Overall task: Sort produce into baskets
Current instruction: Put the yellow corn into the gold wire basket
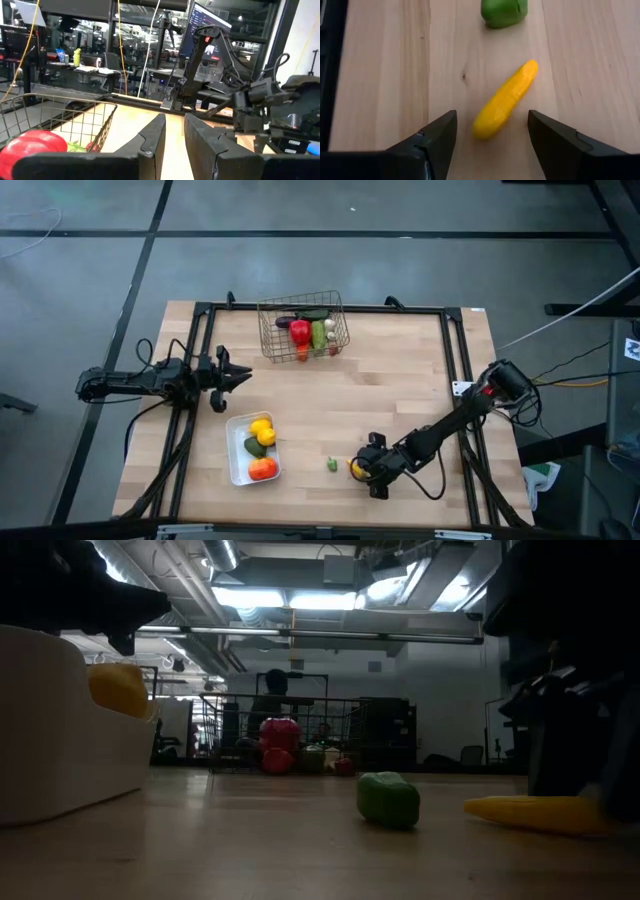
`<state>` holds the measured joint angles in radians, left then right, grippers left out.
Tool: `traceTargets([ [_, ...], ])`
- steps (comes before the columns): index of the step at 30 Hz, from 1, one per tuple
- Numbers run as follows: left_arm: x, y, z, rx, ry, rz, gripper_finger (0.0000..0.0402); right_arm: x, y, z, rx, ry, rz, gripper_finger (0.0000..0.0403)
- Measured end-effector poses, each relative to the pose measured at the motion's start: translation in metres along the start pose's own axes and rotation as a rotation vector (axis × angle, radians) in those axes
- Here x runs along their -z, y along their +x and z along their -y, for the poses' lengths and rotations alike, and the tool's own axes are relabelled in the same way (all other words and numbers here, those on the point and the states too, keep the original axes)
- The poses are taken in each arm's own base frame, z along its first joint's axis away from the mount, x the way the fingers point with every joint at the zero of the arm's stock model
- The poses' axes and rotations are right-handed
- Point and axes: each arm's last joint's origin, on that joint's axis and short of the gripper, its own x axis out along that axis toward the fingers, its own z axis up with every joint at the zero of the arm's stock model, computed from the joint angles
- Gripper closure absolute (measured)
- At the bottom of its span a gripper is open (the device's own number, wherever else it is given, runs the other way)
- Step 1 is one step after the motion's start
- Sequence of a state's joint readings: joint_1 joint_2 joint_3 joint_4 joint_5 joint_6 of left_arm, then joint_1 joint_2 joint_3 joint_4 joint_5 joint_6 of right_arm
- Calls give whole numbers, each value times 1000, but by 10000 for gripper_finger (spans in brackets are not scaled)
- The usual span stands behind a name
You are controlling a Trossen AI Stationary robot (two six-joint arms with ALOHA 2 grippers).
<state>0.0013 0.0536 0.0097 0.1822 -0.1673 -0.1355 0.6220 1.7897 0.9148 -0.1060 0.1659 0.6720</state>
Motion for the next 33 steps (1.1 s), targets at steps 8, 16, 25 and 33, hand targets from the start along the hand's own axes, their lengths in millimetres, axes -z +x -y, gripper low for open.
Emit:
traceTargets([
  [8, 0, 0, 0, -1, -20, 0, 334, 0, 9, -1, 13, 3, 34, 159],
  [16, 0, 0, 0, -1, 3, 0, 334, 0, 9, 0, 17, 6, 37, 216],
  [25, 0, 0, 0, -1, 11, 0, 334, 0, 9, 0, 15, 7, 36, 306],
  [33, 0, 0, 0, -1, 12, 0, 334, -4, 10, 5, 15, -18, 33, 333],
])
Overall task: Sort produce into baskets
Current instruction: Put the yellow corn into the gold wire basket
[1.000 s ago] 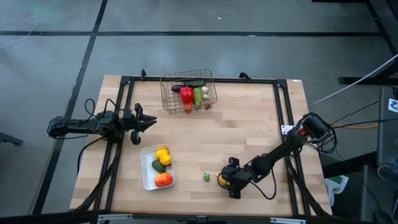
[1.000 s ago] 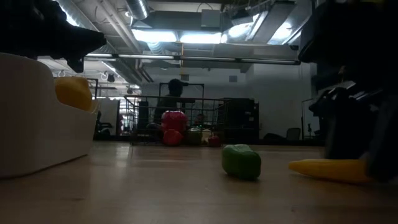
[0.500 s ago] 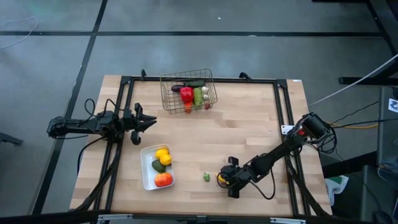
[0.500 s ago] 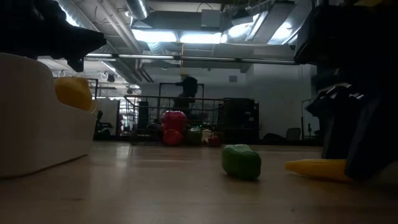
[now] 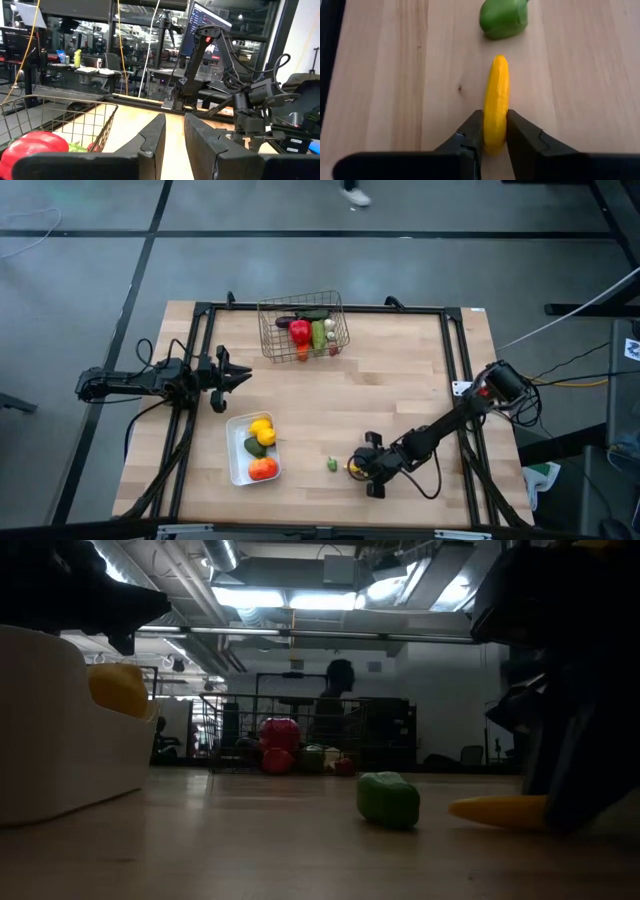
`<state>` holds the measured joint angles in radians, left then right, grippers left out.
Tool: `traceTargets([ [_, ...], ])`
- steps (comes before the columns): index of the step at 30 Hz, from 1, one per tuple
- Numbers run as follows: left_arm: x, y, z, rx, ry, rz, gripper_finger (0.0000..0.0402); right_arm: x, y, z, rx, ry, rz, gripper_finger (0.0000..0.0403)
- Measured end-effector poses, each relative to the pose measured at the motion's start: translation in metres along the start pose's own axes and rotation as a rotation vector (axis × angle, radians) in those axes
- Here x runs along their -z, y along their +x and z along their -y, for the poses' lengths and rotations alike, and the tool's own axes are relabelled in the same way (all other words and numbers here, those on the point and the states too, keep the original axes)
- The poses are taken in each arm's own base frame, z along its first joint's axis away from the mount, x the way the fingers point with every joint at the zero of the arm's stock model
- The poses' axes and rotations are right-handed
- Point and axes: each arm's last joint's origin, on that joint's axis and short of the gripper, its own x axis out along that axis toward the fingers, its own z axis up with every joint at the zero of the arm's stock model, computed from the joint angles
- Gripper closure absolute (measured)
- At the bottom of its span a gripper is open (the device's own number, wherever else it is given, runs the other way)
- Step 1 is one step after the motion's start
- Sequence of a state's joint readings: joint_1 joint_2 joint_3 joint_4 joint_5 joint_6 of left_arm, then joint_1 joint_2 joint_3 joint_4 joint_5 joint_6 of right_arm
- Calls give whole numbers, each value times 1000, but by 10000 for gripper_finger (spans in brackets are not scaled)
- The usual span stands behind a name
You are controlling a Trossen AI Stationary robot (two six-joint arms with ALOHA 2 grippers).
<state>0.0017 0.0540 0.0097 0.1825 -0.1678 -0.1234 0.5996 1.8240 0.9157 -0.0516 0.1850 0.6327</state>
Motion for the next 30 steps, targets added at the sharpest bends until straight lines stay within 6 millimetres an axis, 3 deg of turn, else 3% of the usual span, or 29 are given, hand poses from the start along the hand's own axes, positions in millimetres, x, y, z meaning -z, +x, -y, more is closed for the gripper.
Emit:
traceTargets([
  [9, 0, 0, 0, 0, 0, 0, 334, -25, 1, 23, -51, -81, -84, 329],
  [15, 0, 0, 0, 0, 1, -1, 334, -47, -9, 36, -65, -201, -236, 329],
  [23, 7, 0, -1, -10, 7, -74, 334, -89, -41, 59, 135, -307, -388, 329],
  [30, 9, 0, -1, -11, 21, -89, 334, -148, -77, 92, 360, -483, -325, 329],
])
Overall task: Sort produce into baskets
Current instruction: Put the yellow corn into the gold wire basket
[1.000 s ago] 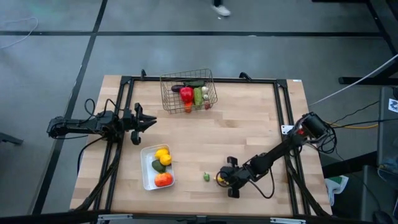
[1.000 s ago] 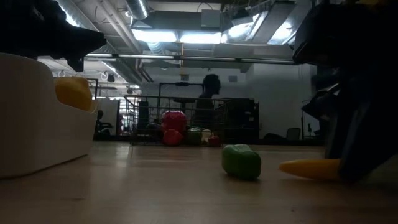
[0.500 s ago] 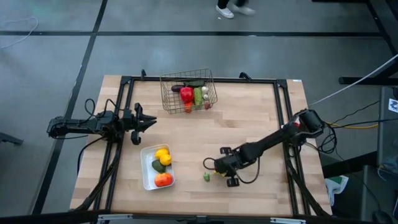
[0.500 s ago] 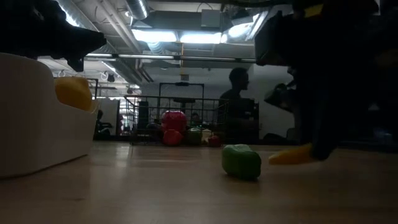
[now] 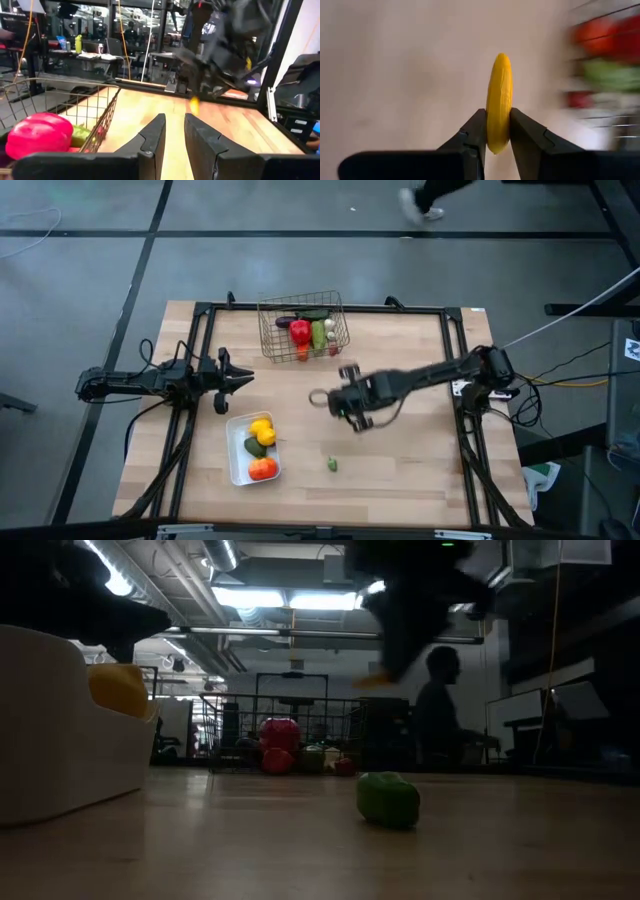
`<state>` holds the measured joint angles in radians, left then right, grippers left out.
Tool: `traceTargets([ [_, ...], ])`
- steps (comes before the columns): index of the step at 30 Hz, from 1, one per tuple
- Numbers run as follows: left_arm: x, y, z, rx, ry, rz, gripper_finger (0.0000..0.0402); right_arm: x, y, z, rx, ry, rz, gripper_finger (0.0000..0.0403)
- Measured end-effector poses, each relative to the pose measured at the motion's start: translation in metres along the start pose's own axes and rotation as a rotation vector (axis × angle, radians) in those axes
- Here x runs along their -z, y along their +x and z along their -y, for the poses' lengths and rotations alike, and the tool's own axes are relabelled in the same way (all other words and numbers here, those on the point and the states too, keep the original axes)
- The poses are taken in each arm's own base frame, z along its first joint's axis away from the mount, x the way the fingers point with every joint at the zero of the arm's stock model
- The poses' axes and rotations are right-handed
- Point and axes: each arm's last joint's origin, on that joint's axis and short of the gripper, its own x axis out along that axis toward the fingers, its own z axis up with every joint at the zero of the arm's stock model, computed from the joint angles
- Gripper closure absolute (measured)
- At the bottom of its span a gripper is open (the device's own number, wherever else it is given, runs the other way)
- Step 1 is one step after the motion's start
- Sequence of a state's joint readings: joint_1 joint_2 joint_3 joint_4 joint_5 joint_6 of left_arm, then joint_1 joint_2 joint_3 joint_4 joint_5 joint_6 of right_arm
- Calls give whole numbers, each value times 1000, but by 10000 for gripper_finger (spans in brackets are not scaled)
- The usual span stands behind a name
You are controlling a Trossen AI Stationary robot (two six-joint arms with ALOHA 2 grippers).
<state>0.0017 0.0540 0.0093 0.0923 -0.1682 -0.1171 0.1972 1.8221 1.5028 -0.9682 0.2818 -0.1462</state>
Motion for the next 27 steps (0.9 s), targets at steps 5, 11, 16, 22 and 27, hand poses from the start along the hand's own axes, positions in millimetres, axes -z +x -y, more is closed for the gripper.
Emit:
traceTargets([
  [5, 0, 0, 0, 0, 51, 0, 334, -12, -13, 58, 190, -3, 92, 329],
  [11, 0, 0, 0, 0, 67, 0, 334, -9, -8, 128, 323, 136, 230, 329],
  [16, 0, 0, 0, 0, 67, 0, 334, 8, 3, 174, 326, 246, 293, 329],
  [22, 0, 0, 0, 0, 68, -4, 334, 25, 21, 207, 266, 365, 329, 329],
  [27, 1, 0, 0, 0, 70, -7, 334, 34, 40, 218, 209, 392, 302, 329],
])
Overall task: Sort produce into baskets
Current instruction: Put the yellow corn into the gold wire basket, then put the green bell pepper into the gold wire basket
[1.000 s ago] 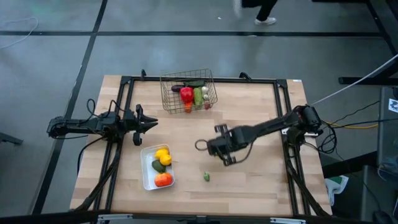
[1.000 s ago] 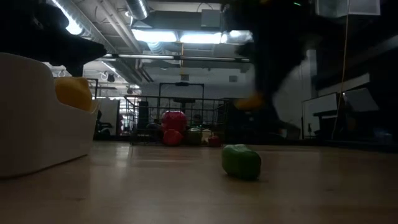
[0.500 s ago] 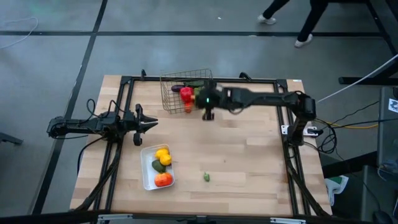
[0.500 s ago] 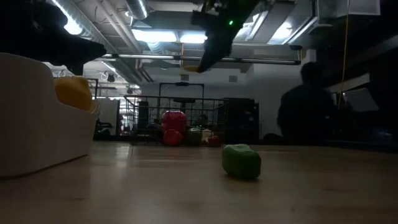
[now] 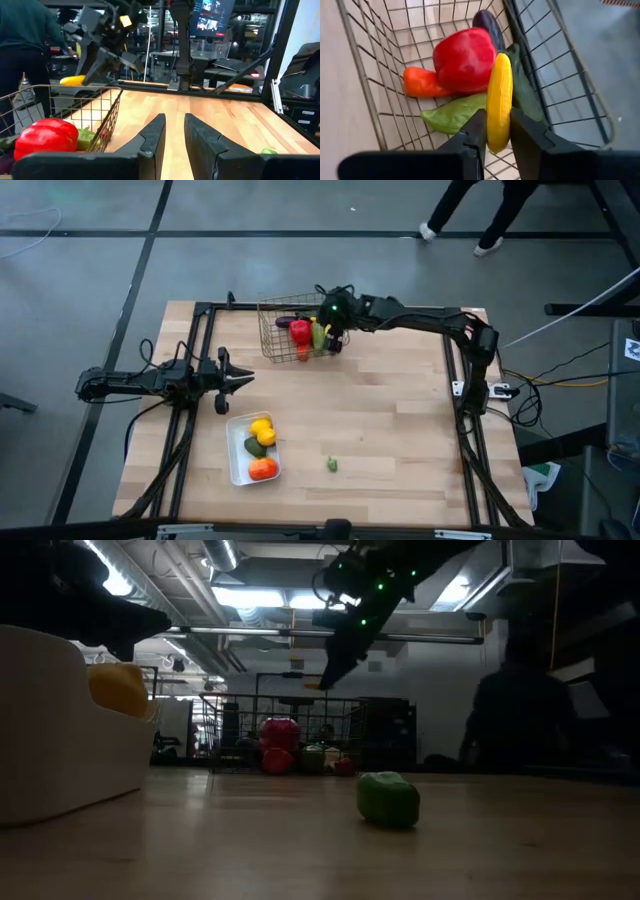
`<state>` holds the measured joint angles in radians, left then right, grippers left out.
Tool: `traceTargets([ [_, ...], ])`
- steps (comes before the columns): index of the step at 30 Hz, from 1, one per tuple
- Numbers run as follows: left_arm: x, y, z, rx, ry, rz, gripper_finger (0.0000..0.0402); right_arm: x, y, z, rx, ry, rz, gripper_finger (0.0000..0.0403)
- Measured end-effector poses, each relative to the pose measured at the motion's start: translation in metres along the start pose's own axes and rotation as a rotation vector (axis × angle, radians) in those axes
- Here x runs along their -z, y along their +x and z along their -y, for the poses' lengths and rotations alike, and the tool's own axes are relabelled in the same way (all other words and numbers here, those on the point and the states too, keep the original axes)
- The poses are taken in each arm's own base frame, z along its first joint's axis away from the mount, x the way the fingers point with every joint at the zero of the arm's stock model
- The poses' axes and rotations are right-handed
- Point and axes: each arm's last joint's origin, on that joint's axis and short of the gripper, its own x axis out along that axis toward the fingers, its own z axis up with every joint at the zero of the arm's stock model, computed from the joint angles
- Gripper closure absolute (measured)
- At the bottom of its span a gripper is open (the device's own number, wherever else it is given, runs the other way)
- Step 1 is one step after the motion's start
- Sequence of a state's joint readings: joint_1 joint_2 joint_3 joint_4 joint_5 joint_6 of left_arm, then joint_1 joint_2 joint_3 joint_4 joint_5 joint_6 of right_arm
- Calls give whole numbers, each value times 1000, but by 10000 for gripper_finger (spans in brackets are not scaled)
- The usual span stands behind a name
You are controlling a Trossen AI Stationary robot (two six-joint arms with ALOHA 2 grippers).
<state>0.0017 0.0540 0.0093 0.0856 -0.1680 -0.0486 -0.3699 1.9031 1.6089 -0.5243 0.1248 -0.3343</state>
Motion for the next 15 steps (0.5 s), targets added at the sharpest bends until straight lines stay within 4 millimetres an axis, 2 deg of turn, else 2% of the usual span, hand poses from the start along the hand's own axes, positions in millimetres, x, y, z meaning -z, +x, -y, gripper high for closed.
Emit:
traceTargets([
  [4, 0, 0, 0, 0, 0, 0, 334, 4, 10, -1, -28, 38, -15, 308],
  [11, 0, 0, 0, 0, -1, 0, 334, 5, 15, -3, -37, 41, -23, 213],
  [15, 0, 0, 0, 0, -1, 0, 334, 5, 15, -3, -37, 41, -21, 176],
])
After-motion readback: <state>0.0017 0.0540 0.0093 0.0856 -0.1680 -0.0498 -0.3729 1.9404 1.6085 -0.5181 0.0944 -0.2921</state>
